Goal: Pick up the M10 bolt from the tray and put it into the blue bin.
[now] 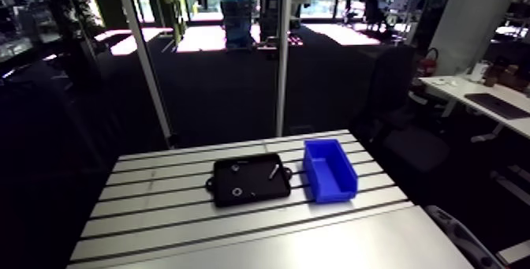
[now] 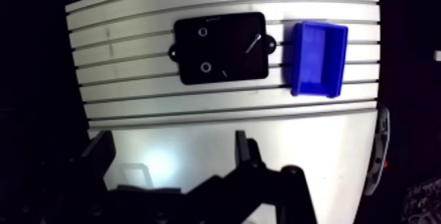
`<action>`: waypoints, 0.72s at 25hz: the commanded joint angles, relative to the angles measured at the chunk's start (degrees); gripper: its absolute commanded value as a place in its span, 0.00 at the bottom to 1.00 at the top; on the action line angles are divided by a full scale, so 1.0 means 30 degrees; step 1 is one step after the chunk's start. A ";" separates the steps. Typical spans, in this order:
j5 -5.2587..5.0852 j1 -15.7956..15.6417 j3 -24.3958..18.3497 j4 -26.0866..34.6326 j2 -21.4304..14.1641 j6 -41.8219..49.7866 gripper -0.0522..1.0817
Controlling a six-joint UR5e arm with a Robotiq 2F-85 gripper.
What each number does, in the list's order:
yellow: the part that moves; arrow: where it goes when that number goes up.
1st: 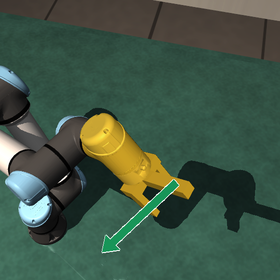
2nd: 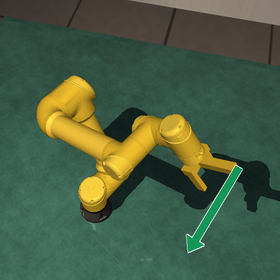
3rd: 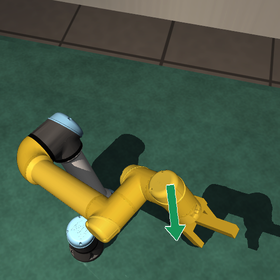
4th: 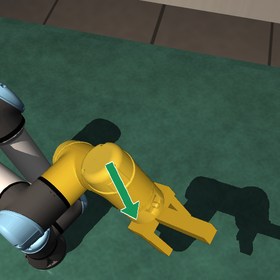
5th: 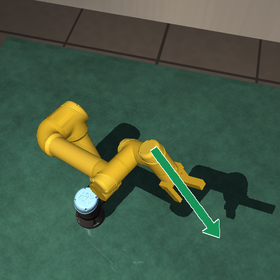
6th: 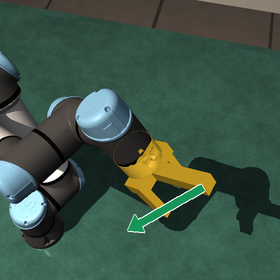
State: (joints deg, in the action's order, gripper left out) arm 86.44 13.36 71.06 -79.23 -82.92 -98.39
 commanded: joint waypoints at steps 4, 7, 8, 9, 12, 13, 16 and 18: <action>0.0029 -0.0030 0.0117 -0.1377 -0.0234 0.0176 0.05; 0.0029 -0.0030 0.0146 -0.1377 -0.0234 0.0176 0.05; -0.0030 -0.0030 0.0146 -0.1377 -0.0234 0.0176 0.05; 0.0000 -0.0030 0.0146 -0.1377 -0.0234 0.0176 0.05; -0.0030 -0.0030 0.0117 -0.1377 -0.0234 0.0176 0.05; -0.0059 -0.0059 0.0146 -0.1377 -0.0234 0.0176 0.05; -0.0088 -0.0059 0.0146 -0.1377 -0.0234 0.0176 0.05; -0.0059 -0.0059 0.0175 -0.1377 -0.0234 0.0176 0.05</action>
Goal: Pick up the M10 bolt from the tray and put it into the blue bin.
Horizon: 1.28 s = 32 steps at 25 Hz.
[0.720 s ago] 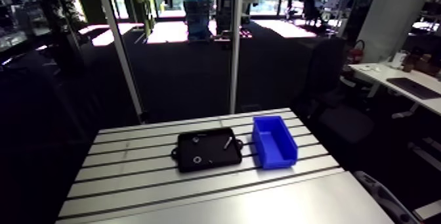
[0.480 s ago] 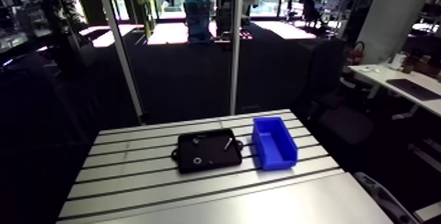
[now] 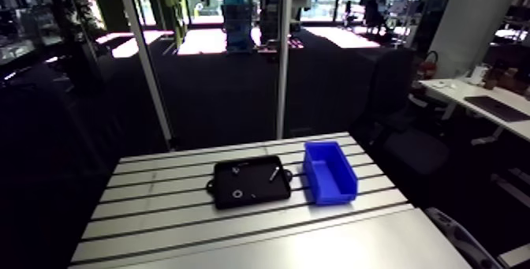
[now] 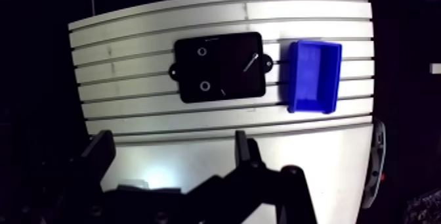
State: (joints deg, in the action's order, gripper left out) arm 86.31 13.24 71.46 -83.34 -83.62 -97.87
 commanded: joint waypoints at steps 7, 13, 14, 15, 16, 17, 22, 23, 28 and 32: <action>0.0014 -0.0018 0.0187 -0.0035 0.0058 0.0645 0.05; 0.0073 -0.0018 0.0597 -0.0064 0.0145 0.1407 0.05; 0.0073 -0.0018 0.0714 -0.0064 0.0175 0.1437 0.05; 0.0073 -0.0018 0.0861 -0.0269 0.0175 0.1407 0.05; 0.0073 -0.0018 0.1124 -0.0738 0.0175 0.1407 0.05; 0.0102 -0.0018 0.1447 -0.1295 0.0175 0.1349 0.05; 0.0102 -0.0018 0.3088 -0.3082 0.0145 0.1144 0.05; 0.0102 -0.0018 0.3293 -0.3112 0.0175 0.1114 0.05; 0.0131 0.0012 0.4436 -0.3844 0.0204 0.1026 0.05; 0.0131 0.0041 0.5520 -0.4929 0.0175 0.0997 0.05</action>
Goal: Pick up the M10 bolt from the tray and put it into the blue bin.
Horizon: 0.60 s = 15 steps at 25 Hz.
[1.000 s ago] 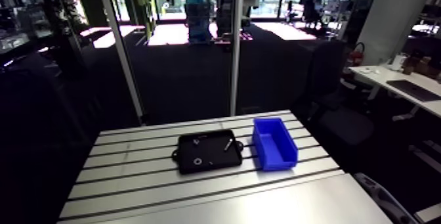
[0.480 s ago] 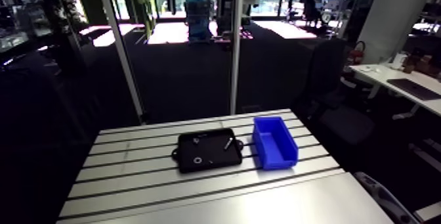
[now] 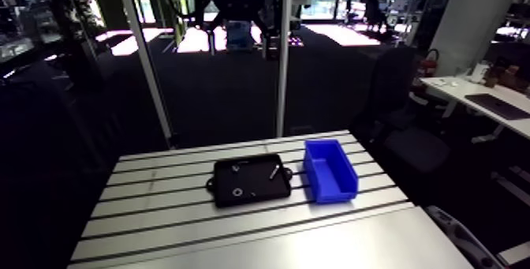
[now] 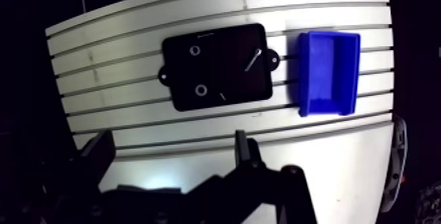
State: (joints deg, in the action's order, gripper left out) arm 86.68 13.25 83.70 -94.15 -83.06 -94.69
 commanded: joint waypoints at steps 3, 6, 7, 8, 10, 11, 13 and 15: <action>0.0038 0.0039 0.1880 -0.1472 0.0017 -0.0061 0.05; 0.0038 0.0039 0.2232 -0.1853 0.0017 -0.0061 0.05; 0.0038 0.0039 0.2320 -0.1999 0.0017 -0.0061 0.05; 0.0038 0.0039 0.2378 -0.2146 0.0017 -0.0061 0.05; 0.0038 0.0039 0.2437 -0.2204 0.0046 -0.0061 0.05; 0.0038 0.0039 0.2437 -0.2234 0.0046 -0.0061 0.05; 0.0038 0.0039 0.2525 -0.2292 0.0046 -0.0061 0.05; 0.0038 0.0039 0.2554 -0.2292 0.0046 -0.0061 0.05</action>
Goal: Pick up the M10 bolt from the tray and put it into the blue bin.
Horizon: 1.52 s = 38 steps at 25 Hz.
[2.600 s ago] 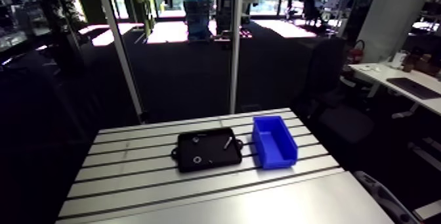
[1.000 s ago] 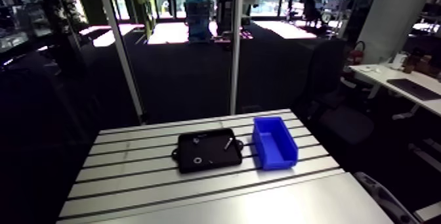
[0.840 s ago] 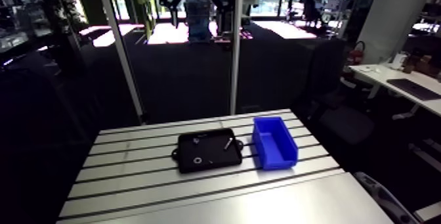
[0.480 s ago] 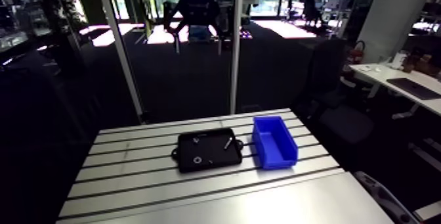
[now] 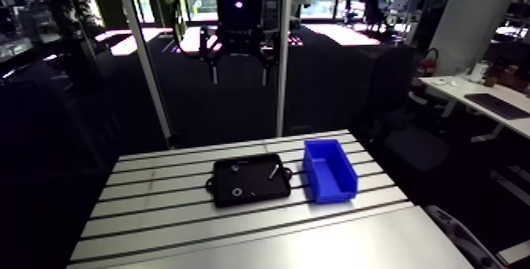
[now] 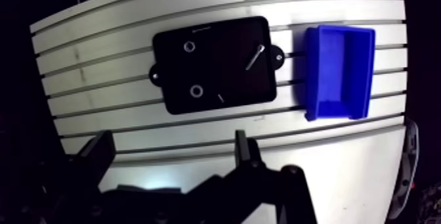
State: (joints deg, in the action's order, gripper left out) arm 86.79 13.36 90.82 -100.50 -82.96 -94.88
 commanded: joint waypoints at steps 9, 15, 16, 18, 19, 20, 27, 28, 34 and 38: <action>-0.0117 0.0002 0.0415 -0.0353 0.0012 0.0468 0.05; -0.0117 0.0002 0.0914 -0.2258 0.0041 0.3018 0.05; -0.0146 0.0002 0.0972 -0.2346 0.0071 0.3487 0.05; 0.0000 0.0002 0.1031 -0.2404 0.0129 0.4424 0.05; 0.0029 0.0061 0.1060 -0.2404 0.0334 0.4952 0.05; 0.0088 0.0090 0.1089 -0.2404 0.0452 0.5538 0.05; 0.0117 0.0295 0.1470 -0.2668 0.0745 0.9113 0.05; 0.0147 0.0295 0.1500 -0.2668 0.0745 0.9347 0.05; 0.0176 0.0530 0.2262 -0.3576 0.1008 1.0373 0.06; 0.0410 0.0559 0.2789 -0.4426 0.1360 1.0344 0.06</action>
State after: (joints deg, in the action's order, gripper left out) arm 87.39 14.85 97.49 -111.18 -79.98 -64.29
